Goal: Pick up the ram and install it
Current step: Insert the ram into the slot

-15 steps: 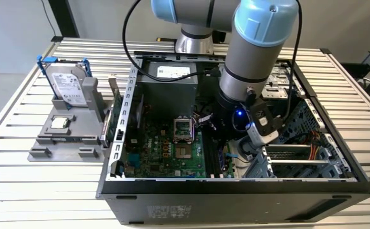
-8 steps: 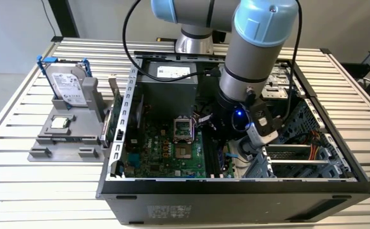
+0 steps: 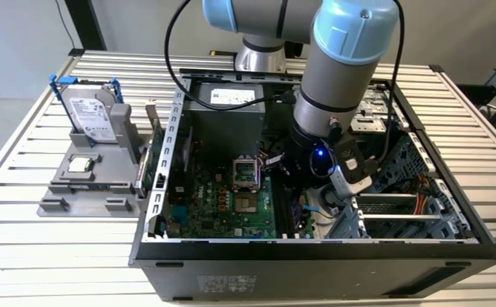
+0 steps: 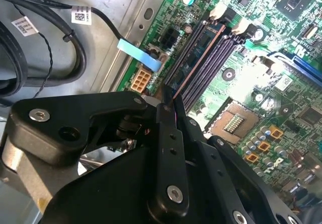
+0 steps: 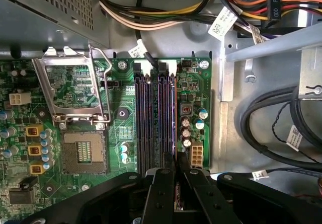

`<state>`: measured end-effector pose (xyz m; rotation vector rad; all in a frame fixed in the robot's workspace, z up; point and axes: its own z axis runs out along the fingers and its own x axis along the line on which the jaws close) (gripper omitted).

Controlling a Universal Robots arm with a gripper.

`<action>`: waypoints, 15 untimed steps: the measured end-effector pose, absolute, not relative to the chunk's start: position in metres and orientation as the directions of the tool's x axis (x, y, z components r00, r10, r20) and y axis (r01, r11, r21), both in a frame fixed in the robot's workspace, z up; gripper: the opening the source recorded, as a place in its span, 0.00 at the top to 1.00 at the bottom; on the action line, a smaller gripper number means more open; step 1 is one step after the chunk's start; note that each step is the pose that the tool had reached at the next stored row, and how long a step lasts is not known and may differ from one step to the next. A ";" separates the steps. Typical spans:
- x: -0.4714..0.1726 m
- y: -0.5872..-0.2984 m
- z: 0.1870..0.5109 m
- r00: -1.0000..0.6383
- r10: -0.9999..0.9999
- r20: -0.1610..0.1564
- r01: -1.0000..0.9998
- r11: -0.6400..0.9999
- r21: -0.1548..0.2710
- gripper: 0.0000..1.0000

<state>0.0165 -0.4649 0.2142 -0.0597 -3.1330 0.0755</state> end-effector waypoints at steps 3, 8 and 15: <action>0.017 -0.465 0.214 -0.999 0.038 0.007 0.038 0.998 -0.047 1.00; 0.017 -0.465 0.214 -0.999 0.038 0.010 0.037 0.999 -0.039 1.00; 0.017 -0.465 0.208 -0.999 0.038 0.012 0.037 0.999 -0.040 1.00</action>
